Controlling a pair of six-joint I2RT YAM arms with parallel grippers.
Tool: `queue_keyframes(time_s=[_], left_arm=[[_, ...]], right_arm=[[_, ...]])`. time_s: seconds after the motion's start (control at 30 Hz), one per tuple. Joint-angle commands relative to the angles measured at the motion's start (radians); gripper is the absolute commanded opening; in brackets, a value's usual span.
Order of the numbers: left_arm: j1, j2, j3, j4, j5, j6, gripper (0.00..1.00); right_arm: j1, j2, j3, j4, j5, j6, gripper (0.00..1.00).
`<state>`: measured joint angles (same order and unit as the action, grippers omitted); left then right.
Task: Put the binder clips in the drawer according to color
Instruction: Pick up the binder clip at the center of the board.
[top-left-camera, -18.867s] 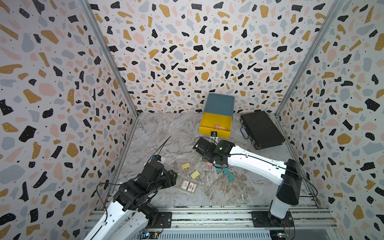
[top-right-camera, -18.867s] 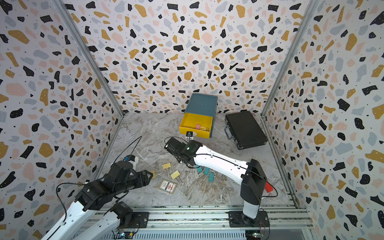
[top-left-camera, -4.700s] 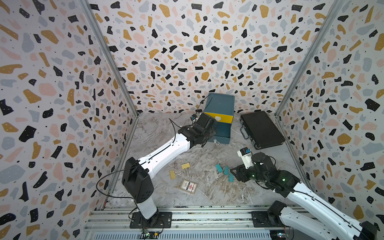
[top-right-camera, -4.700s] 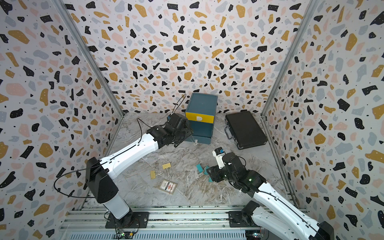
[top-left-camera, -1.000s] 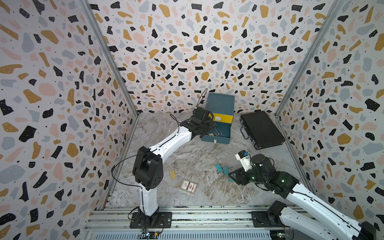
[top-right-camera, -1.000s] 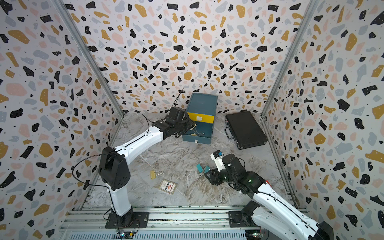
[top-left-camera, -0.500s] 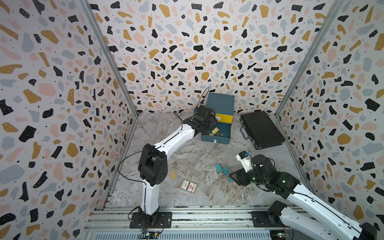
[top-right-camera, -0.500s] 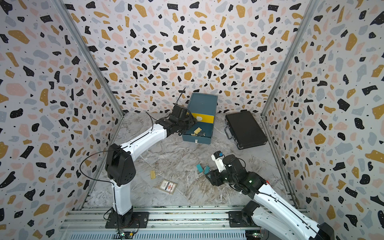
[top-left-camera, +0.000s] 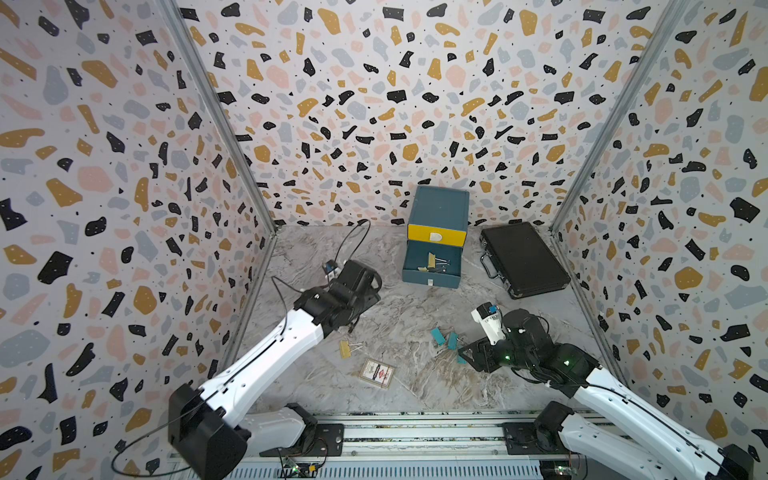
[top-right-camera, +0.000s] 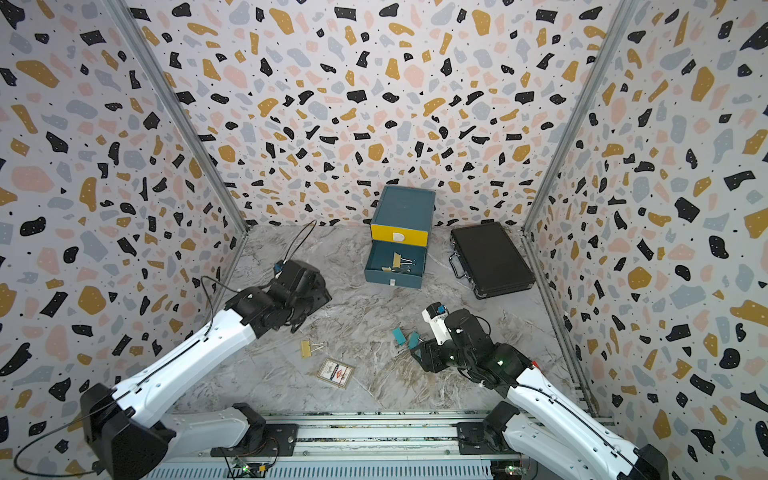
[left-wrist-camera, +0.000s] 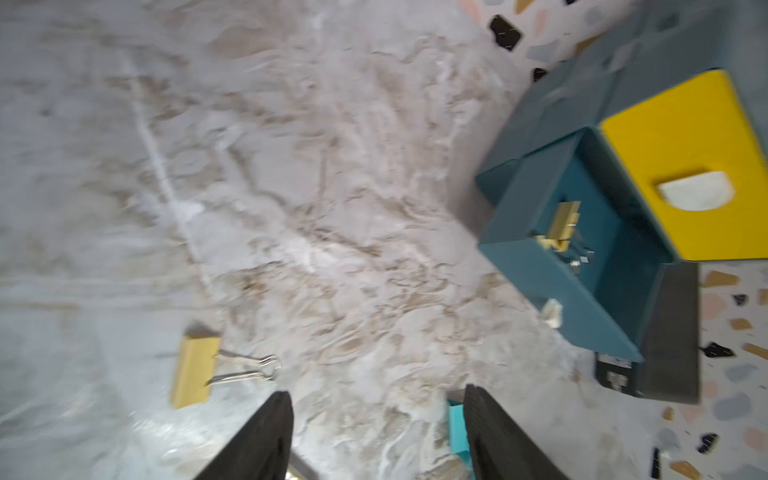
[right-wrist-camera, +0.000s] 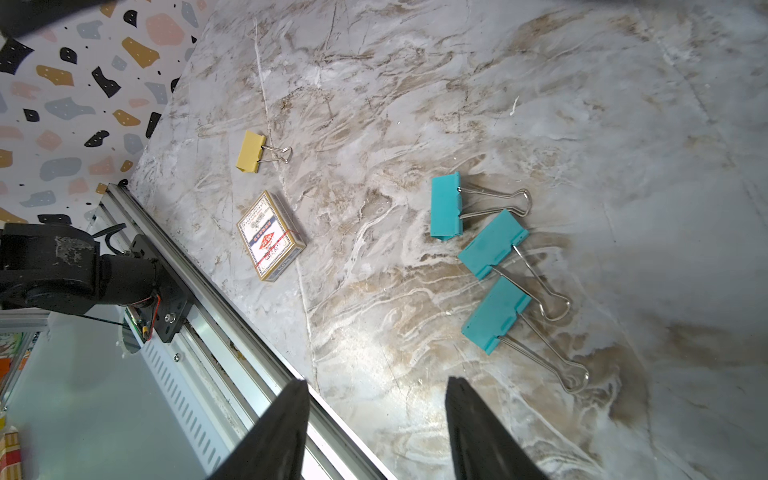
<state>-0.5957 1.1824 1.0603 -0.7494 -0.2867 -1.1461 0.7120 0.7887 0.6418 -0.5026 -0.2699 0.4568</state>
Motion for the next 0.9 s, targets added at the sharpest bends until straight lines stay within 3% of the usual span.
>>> queue_keyframes(time_s=[0.0,0.13,0.33,0.4,0.5,0.63,0.73,0.87], left_arm=[[0.008,-0.083,-0.118,-0.086,-0.081,-0.071,0.67],[0.043,-0.126,-0.23,-0.154,-0.047,-0.117,0.69],[0.047,-0.183,-0.329,-0.177,-0.006,-0.45,0.76],[0.05,-0.152,-0.305,-0.225,0.013,-0.584,0.77],[0.053,-0.063,-0.225,-0.31,0.032,-0.756,0.89],[0.088,0.054,-0.167,-0.304,0.091,-0.917,0.91],[0.131,0.127,-0.186,-0.194,0.207,-1.009,0.93],[0.158,0.218,-0.154,-0.16,0.255,-1.07,0.94]], right_arm=[[0.004,0.002,0.014,0.013,-0.022,0.009,0.58],[0.004,-0.005,0.014,0.009,-0.02,0.01,0.58],[0.004,0.008,0.005,0.028,-0.032,0.013,0.58],[0.004,0.01,0.008,0.03,-0.033,0.014,0.58],[0.004,0.004,0.013,0.028,-0.032,0.014,0.58],[0.004,-0.007,0.021,0.007,-0.03,0.014,0.58],[0.004,-0.018,0.025,-0.013,-0.025,0.007,0.58],[0.004,-0.029,0.024,-0.026,-0.019,0.008,0.58]])
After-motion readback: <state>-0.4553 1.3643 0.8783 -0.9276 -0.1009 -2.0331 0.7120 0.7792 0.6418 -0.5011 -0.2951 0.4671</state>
